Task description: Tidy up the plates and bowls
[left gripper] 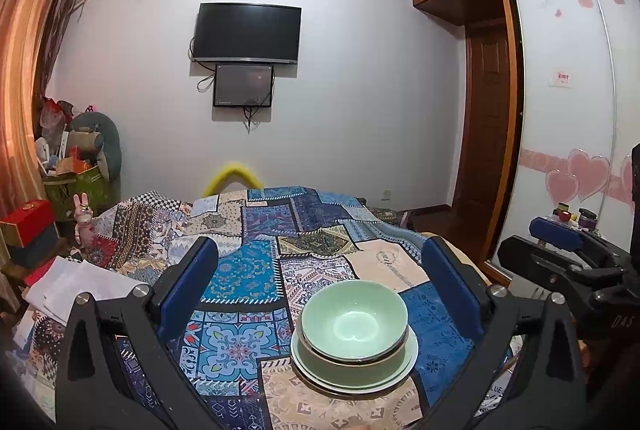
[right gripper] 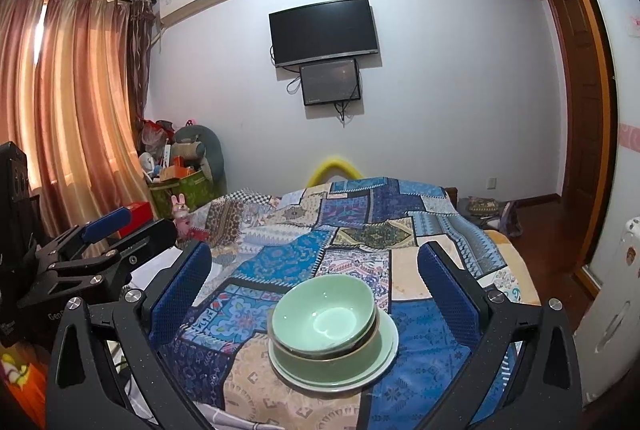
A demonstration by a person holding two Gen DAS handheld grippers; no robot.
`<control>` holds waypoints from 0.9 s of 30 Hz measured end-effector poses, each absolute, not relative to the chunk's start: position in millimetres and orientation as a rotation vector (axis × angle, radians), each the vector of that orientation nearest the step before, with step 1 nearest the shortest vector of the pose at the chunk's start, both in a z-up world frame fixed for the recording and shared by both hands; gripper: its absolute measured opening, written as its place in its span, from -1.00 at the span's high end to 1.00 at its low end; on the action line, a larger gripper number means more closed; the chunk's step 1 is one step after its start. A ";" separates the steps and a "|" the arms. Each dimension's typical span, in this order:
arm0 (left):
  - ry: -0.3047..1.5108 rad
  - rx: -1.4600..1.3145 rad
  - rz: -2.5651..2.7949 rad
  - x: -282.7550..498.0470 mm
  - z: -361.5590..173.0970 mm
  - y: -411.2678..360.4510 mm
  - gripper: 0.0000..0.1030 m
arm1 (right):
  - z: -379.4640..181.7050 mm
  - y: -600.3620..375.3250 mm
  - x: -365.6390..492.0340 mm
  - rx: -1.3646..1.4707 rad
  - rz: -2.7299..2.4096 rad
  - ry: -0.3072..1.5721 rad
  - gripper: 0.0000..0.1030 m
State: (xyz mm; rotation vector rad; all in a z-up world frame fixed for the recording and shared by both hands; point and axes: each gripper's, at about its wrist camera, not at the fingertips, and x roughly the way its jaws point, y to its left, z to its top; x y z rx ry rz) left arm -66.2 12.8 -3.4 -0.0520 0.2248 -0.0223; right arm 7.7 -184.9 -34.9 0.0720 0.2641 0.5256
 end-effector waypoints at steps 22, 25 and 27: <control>0.237 -0.066 -0.032 -65.0 -5.9 11.9 -1.00 | -33.2 -183.6 7.9 0.075 0.533 0.273 -1.00; 0.236 -0.065 -0.031 -64.9 -5.9 11.7 -1.00 | -32.7 -183.5 7.0 0.076 0.534 0.271 -1.00; 0.237 -0.064 -0.034 -64.9 -5.9 11.5 -1.00 | -32.5 -183.2 6.8 0.077 0.534 0.269 -1.00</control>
